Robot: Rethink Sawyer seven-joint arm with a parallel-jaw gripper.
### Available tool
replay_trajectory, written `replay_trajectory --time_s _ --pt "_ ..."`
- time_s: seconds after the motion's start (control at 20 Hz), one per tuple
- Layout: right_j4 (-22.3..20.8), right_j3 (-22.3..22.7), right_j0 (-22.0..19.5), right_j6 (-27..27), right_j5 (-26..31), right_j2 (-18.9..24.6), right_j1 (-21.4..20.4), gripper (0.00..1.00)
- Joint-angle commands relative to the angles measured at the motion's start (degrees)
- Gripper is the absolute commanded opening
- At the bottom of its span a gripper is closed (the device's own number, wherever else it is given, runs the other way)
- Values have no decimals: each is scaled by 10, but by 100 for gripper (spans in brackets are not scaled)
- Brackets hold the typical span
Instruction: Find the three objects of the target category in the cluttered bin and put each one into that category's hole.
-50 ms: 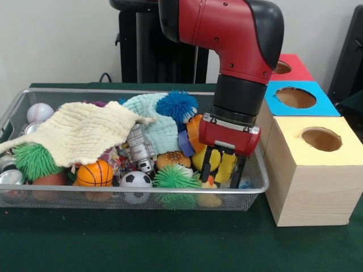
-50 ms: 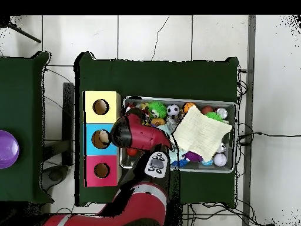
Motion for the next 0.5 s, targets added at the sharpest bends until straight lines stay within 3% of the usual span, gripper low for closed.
replay_trajectory --time_s 0.05,0.3,0.5 --pt "1 8 -27 59 116 94 3 100" --pt "6 31 -77 50 161 187 -21 100" --pt "16 38 -92 66 160 217 -29 100"
